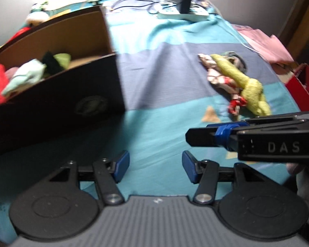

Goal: Organize soft objects
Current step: 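Move the right gripper to the yellow towel on the doll, then grasp the yellow towel with the right gripper and lift it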

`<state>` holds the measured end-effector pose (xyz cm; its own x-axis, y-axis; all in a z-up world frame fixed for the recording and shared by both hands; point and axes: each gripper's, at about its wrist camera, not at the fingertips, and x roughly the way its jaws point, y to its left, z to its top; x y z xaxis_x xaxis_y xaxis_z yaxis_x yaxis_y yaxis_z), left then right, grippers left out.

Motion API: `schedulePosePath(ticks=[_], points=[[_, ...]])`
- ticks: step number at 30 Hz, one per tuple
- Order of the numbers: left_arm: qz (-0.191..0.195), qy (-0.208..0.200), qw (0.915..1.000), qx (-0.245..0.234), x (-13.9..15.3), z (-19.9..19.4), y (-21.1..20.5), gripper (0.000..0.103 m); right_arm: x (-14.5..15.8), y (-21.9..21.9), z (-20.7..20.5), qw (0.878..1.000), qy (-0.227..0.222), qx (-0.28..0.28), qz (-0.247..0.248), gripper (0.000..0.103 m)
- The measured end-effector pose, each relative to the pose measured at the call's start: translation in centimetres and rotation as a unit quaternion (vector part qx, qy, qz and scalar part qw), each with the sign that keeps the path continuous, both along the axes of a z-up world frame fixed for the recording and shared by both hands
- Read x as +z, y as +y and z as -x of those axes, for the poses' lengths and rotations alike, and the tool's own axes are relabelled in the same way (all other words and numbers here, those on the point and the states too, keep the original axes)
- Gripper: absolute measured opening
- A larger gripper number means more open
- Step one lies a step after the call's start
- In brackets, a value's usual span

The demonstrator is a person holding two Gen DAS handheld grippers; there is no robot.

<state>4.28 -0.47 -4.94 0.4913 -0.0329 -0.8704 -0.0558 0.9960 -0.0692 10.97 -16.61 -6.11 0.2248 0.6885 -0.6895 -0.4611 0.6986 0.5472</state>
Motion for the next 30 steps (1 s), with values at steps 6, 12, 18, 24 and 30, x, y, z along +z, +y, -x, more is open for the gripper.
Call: schedulePosePath(ticks=[6, 12, 18, 24, 30], points=[[0.029, -0.013, 0.9979, -0.057, -0.2, -2.0, -3.0, 0.056, -0.2, -4.7, -1.1, 0.998, -0.009, -0.069, 0.012, 0.015], [0.056, -0.027, 0.9918, -0.111, -0.1, -4.4, -6.1, 0.057, 0.5, -8.8, -2.9, 0.991, -0.023, -0.130, -0.003, 0.015], [0.085, -0.044, 0.9831, -0.156, 0.0, -6.6, -8.5, 0.058, 0.0, -11.2, -5.7, 0.984, -0.025, -0.176, -0.001, 0.015], [0.100, -0.028, 0.9788, -0.176, -1.0, -8.4, -10.1, 0.058, -2.0, -11.6, -7.9, 0.984, 0.044, -0.170, -0.027, 0.015], [0.110, -0.024, 0.9745, -0.194, -1.3, -9.2, -10.6, 0.058, -1.7, -11.3, -7.6, 0.989, 0.075, -0.122, -0.046, 0.015]])
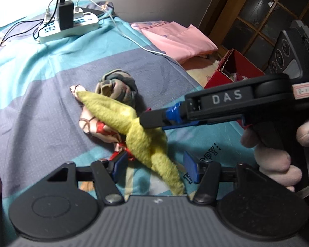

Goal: Organize soft objects
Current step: 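Grasp the yellow towel with the right gripper and lift it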

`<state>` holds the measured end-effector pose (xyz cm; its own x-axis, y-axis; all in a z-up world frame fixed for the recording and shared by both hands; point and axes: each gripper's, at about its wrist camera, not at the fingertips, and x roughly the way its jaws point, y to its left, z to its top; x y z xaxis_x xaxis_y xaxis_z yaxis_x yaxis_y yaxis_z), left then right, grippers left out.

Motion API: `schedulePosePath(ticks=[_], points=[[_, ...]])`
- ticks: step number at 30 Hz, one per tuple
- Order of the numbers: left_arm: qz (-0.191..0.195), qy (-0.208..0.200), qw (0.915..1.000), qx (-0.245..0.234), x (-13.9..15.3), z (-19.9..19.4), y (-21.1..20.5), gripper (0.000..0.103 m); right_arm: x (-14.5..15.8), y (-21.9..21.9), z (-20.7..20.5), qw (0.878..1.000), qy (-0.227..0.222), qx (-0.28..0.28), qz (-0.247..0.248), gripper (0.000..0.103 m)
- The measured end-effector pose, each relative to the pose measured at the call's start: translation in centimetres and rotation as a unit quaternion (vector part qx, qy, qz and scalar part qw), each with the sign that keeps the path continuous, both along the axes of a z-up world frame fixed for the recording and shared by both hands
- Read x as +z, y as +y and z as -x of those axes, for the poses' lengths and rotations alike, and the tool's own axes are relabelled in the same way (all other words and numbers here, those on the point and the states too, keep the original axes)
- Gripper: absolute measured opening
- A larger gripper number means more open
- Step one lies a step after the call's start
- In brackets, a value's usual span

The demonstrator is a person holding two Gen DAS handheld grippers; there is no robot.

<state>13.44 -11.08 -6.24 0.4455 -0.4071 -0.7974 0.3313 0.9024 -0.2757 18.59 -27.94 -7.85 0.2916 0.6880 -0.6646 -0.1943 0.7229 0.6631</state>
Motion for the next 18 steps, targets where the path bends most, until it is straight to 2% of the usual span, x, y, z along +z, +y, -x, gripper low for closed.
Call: schedulePosePath(ticks=[3, 6, 9, 18], points=[[-0.004, 0.012, 0.9999, 0.002, -0.7, -0.7, 0.1, 0.058, 0.1, 0.7, 0.2, 1.000, 0.000, 0.024, -0.005, 0.016], [-0.006, 0.016, 0.9998, 0.005, -1.4, -1.0, 0.4, 0.058, 0.2, 1.3, 0.3, 0.999, -0.018, 0.033, 0.014, 0.016], [0.011, 0.018, 0.9997, 0.011, -1.7, -1.2, 0.7, 0.058, -0.4, 1.5, 0.0, 0.999, -0.027, 0.024, 0.041, 0.016], [0.013, 0.002, 0.9999, 0.004, -1.6, -0.7, 0.2, 0.058, -0.6, 0.6, 0.5, 1.000, 0.005, 0.014, 0.015, 0.017]])
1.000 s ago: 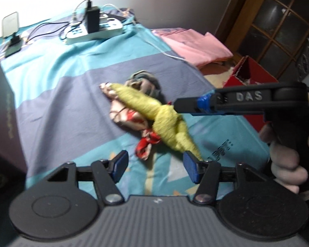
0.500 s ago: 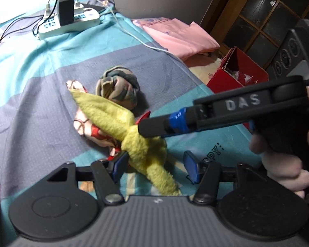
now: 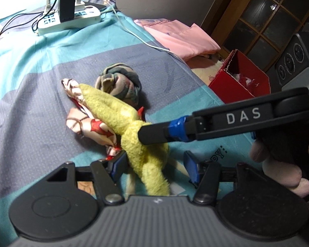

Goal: Organize soft objects
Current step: 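Grasp the yellow towel with the right gripper and lift it, then carry the yellow towel into the box and open the right gripper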

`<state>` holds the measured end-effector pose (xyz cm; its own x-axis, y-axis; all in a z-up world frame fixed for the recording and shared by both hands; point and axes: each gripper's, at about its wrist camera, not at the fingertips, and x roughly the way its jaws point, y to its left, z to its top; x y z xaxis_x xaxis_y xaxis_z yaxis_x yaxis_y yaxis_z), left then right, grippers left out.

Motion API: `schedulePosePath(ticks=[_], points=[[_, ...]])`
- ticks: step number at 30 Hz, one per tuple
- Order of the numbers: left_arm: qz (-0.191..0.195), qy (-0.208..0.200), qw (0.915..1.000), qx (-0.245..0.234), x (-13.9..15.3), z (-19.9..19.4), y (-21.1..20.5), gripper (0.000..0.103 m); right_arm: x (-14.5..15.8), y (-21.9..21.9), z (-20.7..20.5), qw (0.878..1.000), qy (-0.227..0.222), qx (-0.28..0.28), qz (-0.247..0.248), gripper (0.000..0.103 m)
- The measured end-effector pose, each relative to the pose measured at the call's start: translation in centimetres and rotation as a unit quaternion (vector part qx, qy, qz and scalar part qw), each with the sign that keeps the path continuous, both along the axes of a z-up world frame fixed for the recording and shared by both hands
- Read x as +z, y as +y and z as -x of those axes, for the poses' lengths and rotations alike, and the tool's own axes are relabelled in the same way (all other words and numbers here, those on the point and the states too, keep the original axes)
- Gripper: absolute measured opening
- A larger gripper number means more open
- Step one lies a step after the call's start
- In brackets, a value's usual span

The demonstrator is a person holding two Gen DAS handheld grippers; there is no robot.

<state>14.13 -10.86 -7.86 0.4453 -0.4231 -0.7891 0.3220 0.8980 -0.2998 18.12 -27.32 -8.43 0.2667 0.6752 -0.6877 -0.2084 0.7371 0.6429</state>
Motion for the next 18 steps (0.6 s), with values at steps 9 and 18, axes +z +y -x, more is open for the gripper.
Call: schedulePosePath(ticks=[9, 18], points=[[0.009, -0.033, 0.9994, -0.009, 2.3, 2.9, 1.7, 0.058, 2.2, 1.4, 3.1, 1.000, -0.011, 0.004, -0.010, 0.016], [0.034, -0.088, 0.9945, 0.044, 6.7, 6.5, 8.5, 0.058, 6.4, 8.0, 4.3, 0.996, -0.060, 0.045, -0.037, 0.016]])
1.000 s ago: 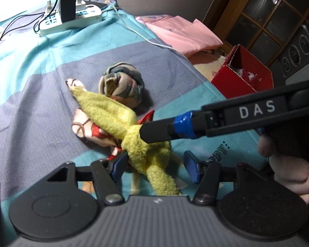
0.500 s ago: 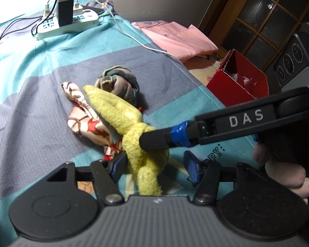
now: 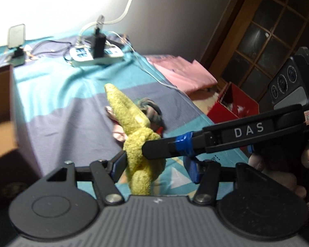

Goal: Organize soft objects
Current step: 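Carry the yellow towel into the box and open the right gripper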

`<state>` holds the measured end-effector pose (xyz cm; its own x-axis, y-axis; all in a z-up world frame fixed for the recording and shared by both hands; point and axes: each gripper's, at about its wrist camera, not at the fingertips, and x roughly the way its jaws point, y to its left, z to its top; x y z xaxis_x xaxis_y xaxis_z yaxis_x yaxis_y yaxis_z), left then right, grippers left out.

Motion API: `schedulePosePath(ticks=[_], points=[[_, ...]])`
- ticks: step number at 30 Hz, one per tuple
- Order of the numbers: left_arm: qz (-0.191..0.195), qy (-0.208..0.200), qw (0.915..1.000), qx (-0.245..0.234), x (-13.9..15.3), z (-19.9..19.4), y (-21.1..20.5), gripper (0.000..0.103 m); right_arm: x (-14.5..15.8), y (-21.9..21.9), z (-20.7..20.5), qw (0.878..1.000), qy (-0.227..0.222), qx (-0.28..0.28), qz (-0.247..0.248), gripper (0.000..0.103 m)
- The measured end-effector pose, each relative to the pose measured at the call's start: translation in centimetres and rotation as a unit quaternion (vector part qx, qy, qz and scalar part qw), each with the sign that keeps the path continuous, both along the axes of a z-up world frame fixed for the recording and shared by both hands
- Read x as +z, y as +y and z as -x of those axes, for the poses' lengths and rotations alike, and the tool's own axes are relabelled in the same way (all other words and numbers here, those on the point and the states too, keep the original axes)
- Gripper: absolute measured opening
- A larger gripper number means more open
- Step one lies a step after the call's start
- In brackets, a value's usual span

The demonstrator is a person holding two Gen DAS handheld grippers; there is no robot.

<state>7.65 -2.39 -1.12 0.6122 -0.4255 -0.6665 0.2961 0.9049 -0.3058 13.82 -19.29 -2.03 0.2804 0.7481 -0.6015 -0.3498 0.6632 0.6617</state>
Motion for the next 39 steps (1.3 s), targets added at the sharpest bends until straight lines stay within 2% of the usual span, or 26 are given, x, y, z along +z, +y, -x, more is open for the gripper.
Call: schedulePosePath(ticks=[10, 17, 22, 26, 32, 39], points=[[-0.008, -0.060, 0.9953, 0.076, 4.4, 4.5, 9.8, 0.058, 4.1, 10.3, 0.7, 0.994, -0.070, 0.071, -0.035, 0.017], [-0.019, -0.083, 0.9903, 0.110, 5.4, 4.1, 15.9, 0.058, 4.8, 16.9, -0.6, 0.989, -0.105, 0.098, -0.040, 0.016], [-0.021, -0.068, 0.9903, 0.119, 4.2, 1.4, 19.1, 0.058, 4.0, 20.0, -2.1, 0.989, -0.115, 0.095, -0.013, 0.016], [-0.009, -0.034, 0.9921, 0.120, 2.1, -1.0, 20.9, 0.058, 2.4, 21.6, -3.4, 0.991, -0.102, 0.084, 0.020, 0.016], [0.008, 0.021, 0.9921, 0.123, -1.0, -3.4, 21.8, 0.058, 0.5, 22.9, -3.8, 0.991, -0.093, 0.074, 0.066, 0.016], [0.014, 0.056, 0.9900, 0.129, -2.6, -4.4, 21.9, 0.058, 0.4, 23.6, -3.6, 0.985, -0.119, 0.082, 0.092, 0.014]])
